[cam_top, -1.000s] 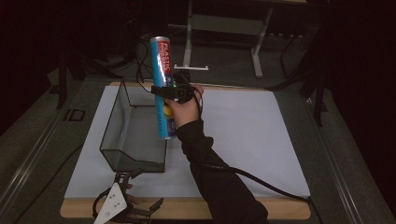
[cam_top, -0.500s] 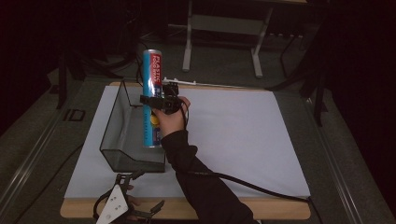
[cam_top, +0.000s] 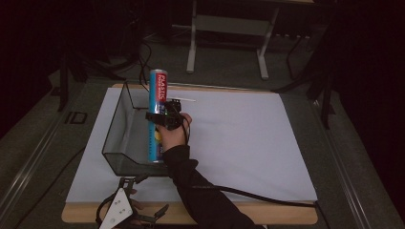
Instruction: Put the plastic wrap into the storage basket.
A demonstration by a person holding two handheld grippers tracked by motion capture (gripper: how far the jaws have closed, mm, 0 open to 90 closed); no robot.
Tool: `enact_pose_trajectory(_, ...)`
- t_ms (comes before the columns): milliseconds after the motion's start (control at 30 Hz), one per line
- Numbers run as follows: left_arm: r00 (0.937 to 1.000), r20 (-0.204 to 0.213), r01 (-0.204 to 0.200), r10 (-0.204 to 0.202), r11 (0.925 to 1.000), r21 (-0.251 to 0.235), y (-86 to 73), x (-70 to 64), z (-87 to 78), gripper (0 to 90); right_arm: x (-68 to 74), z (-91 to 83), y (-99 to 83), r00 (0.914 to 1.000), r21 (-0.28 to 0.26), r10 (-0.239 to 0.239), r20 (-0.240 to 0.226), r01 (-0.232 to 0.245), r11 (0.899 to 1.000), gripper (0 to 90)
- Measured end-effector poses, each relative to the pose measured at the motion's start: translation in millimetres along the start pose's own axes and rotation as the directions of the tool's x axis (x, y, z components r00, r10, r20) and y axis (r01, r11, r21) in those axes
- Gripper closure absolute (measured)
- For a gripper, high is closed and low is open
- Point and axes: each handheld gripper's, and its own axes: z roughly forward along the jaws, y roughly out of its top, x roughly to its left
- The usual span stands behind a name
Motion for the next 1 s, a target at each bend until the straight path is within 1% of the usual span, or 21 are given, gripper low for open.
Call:
enact_pose_trajectory(67,1.0000,-0.004,-0.005,0.005,1.0000,0.005,-0.1,0.0,0.4,0.4,-0.5,2.7,-4.2,0.9997,0.012,-0.015,0.021,0.015,1.000,31.9)
enact_pose_trajectory(167,1.0000,-0.003,-0.001,0.001,1.0000,0.002,0.0,0.4,0.4,0.4,-1.4,6.5,-8.6,0.9994,0.028,-0.023,0.027,0.023,0.999,31.9)
enact_pose_trajectory(233,1.0000,-0.001,0.006,-0.006,1.0000,-0.005,0.1,0.8,-0.3,0.4,-3.2,11.7,-15.2,0.9993,0.047,-0.012,0.035,0.010,0.999,31.9)
enact_pose_trajectory(267,1.0000,-0.001,0.006,-0.006,1.0000,-0.006,0.1,0.9,-0.5,0.4,-4.5,12.3,-16.6,0.9995,0.048,-0.004,0.031,0.002,0.999,31.8)
enact_pose_trajectory(300,1.0000,0.001,0.008,-0.008,0.9999,-0.007,0.2,1.0,-0.7,0.4,-4.3,13.5,-17.9,0.9989,0.054,-0.004,0.047,0.001,0.999,31.8)
enact_pose_trajectory(367,0.9999,0.001,0.011,-0.011,0.9999,-0.007,0.1,1.1,-0.7,0.4,-6.8,14.6,-19.2,0.9987,0.051,0.011,0.050,-0.014,0.999,31.7)
enact_pose_trajectory(567,0.9998,0.008,0.019,-0.019,0.9997,-0.011,0.2,1.4,-0.4,0.4,-10.9,20.3,-18.9,0.9971,0.094,0.035,0.068,-0.041,0.995,31.0)
enact_pose_trajectory(600,0.9998,0.009,0.018,-0.018,0.9998,-0.010,0.2,1.3,-0.4,0.4,-12.6,21.8,-19.3,0.9970,0.103,0.041,0.065,-0.048,0.994,30.9)
enact_pose_trajectory(667,0.9997,0.012,0.021,-0.021,0.9997,-0.012,0.2,1.4,-0.3,0.4,-15.1,24.5,-20.8,0.9959,0.114,0.054,0.073,-0.062,0.992,30.6)
enact_pose_trajectory(700,0.9998,0.011,0.019,-0.019,0.9998,-0.011,0.1,1.5,-0.2,0.4,-15.2,24.2,-20.9,0.9960,0.108,0.054,0.071,-0.062,0.992,30.4)
enact_pose_trajectory(733,0.9997,0.012,0.020,-0.020,0.9997,-0.010,0.0,1.5,0.0,0.4,-14.6,24.4,-20.6,0.9965,0.114,0.039,0.074,-0.047,0.992,30.3)
enact_pose_trajectory(833,0.9997,0.014,0.021,-0.021,0.9997,-0.008,0.0,1.4,0.5,0.4,-14.1,24.7,-18.4,0.9969,0.136,0.017,0.077,-0.028,0.990,29.8)
enact_pose_trajectory(867,0.9997,0.016,0.020,-0.020,0.9998,-0.008,0.1,1.2,0.4,0.4,-14.0,24.5,-18.0,0.9969,0.140,0.017,0.078,-0.027,0.990,29.7)
enact_pose_trajectory(933,0.9997,0.016,0.019,-0.019,0.9998,-0.007,0.2,0.9,0.6,0.4,-12.6,24.4,-17.9,0.9963,0.145,-0.004,0.086,-0.009,0.989,29.2)
enact_pose_trajectory(967,0.9997,0.016,0.019,-0.019,0.9998,-0.007,0.2,0.9,0.6,0.4,-12.6,24.4,-17.9,0.9963,0.145,-0.004,0.086,-0.009,0.989,29.2)
enact_pose_trajectory(1000,0.9997,0.017,0.019,-0.019,0.9998,-0.008,0.2,0.9,0.5,0.4,-11.5,24.1,-17.8,0.9956,0.149,-0.017,0.093,0.003,0.989,28.8)
